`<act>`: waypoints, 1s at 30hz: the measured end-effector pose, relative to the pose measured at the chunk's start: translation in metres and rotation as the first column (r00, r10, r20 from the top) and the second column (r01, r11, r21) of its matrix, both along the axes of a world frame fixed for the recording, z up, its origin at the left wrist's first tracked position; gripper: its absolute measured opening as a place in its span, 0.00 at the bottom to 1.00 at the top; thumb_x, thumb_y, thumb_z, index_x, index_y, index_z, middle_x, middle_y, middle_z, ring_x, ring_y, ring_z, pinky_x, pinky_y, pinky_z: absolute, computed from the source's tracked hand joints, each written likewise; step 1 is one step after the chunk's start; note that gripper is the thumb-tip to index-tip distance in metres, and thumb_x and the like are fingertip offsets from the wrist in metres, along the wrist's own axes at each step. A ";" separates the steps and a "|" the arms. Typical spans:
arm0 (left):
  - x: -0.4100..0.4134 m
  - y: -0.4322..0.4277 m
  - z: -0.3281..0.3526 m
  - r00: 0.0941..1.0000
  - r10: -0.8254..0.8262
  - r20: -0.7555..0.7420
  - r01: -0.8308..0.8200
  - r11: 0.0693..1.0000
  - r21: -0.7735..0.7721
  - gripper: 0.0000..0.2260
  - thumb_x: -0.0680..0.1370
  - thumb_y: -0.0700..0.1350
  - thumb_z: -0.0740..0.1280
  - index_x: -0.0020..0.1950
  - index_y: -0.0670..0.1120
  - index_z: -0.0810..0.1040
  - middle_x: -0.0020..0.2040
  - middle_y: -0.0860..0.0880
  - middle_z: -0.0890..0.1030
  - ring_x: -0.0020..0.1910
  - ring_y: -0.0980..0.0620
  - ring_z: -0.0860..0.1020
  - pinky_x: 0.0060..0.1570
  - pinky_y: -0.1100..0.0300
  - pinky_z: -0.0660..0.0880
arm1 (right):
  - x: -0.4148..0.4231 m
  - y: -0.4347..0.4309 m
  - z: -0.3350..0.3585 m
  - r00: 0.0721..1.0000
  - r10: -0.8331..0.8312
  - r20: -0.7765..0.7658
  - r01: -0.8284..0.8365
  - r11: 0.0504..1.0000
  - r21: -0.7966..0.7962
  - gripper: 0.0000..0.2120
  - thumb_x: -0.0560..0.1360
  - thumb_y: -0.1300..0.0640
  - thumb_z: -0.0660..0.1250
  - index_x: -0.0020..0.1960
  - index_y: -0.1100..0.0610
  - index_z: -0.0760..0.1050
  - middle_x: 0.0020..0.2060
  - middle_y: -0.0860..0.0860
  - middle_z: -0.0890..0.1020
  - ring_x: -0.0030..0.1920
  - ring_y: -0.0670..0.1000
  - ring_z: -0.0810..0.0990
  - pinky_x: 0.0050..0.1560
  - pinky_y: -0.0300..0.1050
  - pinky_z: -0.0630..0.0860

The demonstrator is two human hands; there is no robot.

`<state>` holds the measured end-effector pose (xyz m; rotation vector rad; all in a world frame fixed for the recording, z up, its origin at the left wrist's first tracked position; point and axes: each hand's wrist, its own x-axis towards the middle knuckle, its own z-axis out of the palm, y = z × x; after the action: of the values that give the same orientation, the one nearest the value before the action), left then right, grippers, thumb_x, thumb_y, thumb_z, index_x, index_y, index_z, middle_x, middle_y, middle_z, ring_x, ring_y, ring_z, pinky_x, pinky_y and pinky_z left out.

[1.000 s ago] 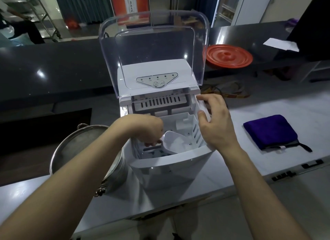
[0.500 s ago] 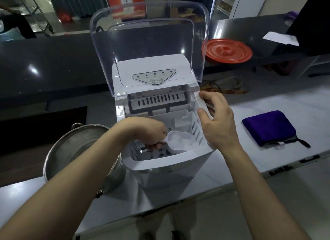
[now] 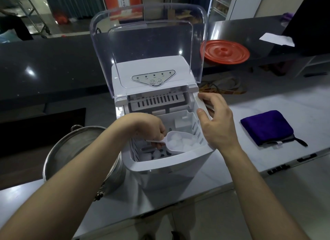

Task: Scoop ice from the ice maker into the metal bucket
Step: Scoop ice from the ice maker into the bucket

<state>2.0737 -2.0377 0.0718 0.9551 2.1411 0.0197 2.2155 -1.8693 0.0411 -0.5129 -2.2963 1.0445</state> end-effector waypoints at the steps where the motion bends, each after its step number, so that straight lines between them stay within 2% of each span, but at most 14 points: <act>1: 0.000 0.000 0.001 1.000 -0.004 0.007 0.004 1.000 -0.003 0.14 0.85 0.42 0.62 0.44 0.51 0.84 0.44 0.60 0.88 0.38 0.60 0.79 0.43 0.62 0.73 | 0.000 0.000 0.000 1.000 0.000 0.001 0.000 1.000 0.002 0.19 0.82 0.62 0.69 0.72 0.55 0.76 0.69 0.48 0.78 0.67 0.47 0.78 0.65 0.31 0.73; 5: 0.000 -0.001 0.002 1.000 -0.011 0.018 0.011 1.000 0.001 0.14 0.86 0.42 0.61 0.49 0.52 0.85 0.45 0.61 0.88 0.38 0.62 0.79 0.44 0.63 0.73 | 0.000 0.000 0.001 1.000 0.003 0.002 -0.003 1.000 0.007 0.19 0.82 0.62 0.69 0.72 0.56 0.76 0.69 0.48 0.78 0.66 0.46 0.78 0.66 0.34 0.74; 11: -0.001 0.001 0.001 1.000 -0.004 0.016 0.004 1.000 0.005 0.13 0.87 0.43 0.62 0.51 0.51 0.85 0.44 0.59 0.88 0.35 0.64 0.80 0.37 0.68 0.71 | -0.001 0.000 -0.001 1.000 -0.002 0.007 0.002 1.000 0.000 0.18 0.83 0.62 0.69 0.72 0.55 0.76 0.69 0.48 0.78 0.67 0.47 0.78 0.63 0.31 0.72; 16: -0.002 -0.002 0.001 0.994 0.048 0.094 -0.053 0.998 0.046 0.13 0.88 0.41 0.61 0.55 0.48 0.86 0.46 0.56 0.89 0.41 0.63 0.85 0.42 0.67 0.75 | -0.002 0.001 -0.002 1.000 -0.012 0.013 0.012 1.000 0.009 0.18 0.82 0.61 0.69 0.72 0.54 0.76 0.69 0.48 0.78 0.67 0.46 0.78 0.62 0.27 0.70; 21: -0.002 -0.003 0.002 0.989 0.080 0.126 -0.090 0.993 0.081 0.13 0.88 0.40 0.60 0.54 0.45 0.85 0.46 0.54 0.90 0.42 0.61 0.86 0.41 0.69 0.76 | -0.002 0.001 -0.002 1.000 -0.016 0.015 0.016 1.000 0.023 0.19 0.82 0.61 0.70 0.72 0.54 0.76 0.69 0.48 0.78 0.66 0.45 0.77 0.60 0.24 0.69; 26: -0.002 -0.001 0.006 0.993 0.087 0.082 -0.095 0.991 0.098 0.12 0.88 0.41 0.61 0.56 0.46 0.85 0.42 0.56 0.88 0.35 0.65 0.83 0.33 0.73 0.74 | -0.002 0.001 -0.001 1.000 -0.009 0.009 0.008 0.999 0.045 0.18 0.82 0.62 0.69 0.72 0.55 0.76 0.69 0.48 0.78 0.65 0.44 0.77 0.62 0.27 0.71; 30: -0.004 -0.002 0.007 0.989 0.101 0.106 -0.112 0.988 0.106 0.12 0.89 0.40 0.61 0.59 0.45 0.84 0.45 0.54 0.88 0.41 0.61 0.85 0.38 0.70 0.77 | -0.002 0.002 -0.001 1.000 -0.001 0.014 0.001 0.999 0.043 0.18 0.83 0.62 0.67 0.73 0.55 0.76 0.69 0.48 0.77 0.66 0.45 0.76 0.64 0.31 0.72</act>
<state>2.0700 -2.0399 0.0787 0.8830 2.1130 0.2375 2.2138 -1.8677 0.0406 -0.5055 -2.3251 0.9919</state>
